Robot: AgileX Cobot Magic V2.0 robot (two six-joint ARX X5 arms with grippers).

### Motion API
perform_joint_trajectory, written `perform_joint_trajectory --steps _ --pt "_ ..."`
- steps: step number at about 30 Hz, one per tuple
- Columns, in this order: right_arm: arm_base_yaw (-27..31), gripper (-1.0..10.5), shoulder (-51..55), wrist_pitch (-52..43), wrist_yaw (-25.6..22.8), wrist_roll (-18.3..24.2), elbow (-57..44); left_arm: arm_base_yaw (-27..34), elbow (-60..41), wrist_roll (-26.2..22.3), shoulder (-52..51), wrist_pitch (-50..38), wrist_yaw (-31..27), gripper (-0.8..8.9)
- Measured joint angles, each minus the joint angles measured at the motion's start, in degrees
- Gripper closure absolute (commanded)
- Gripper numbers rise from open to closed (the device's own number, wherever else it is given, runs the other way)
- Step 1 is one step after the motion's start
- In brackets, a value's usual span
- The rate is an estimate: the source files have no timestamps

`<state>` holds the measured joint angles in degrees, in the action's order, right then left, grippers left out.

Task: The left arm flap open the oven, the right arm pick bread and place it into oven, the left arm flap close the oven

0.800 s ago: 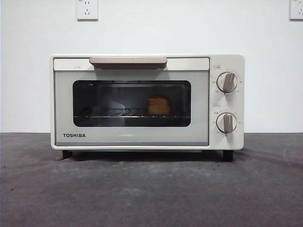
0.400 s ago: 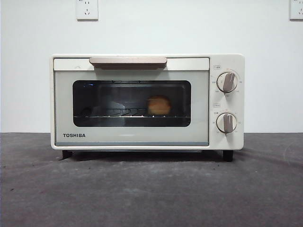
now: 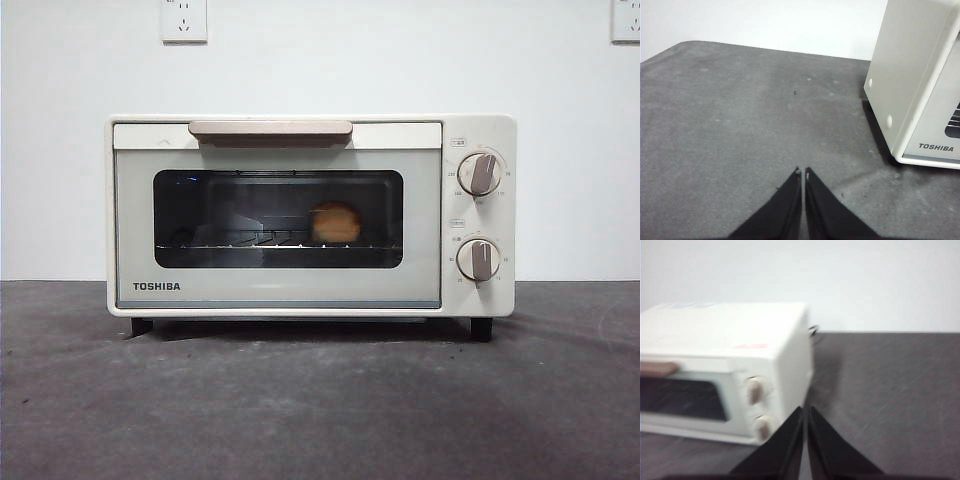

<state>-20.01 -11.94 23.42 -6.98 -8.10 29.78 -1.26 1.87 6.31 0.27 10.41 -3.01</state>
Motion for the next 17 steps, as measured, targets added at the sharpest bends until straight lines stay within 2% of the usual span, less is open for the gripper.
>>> perform_joint_trajectory --steps 6,10,17 --pt "10.19 9.4 6.16 -19.41 6.75 4.39 -18.84 0.00 0.00 -0.02 0.00 0.00 0.00 7.93" --pt "13.18 9.4 8.68 -20.48 7.23 5.22 -25.11 0.02 0.00 -0.02 0.00 0.00 0.00 7.93" --pt "14.34 9.4 11.72 -18.80 8.79 5.90 -28.87 0.00 0.00 -0.02 0.00 0.00 0.00 7.93"
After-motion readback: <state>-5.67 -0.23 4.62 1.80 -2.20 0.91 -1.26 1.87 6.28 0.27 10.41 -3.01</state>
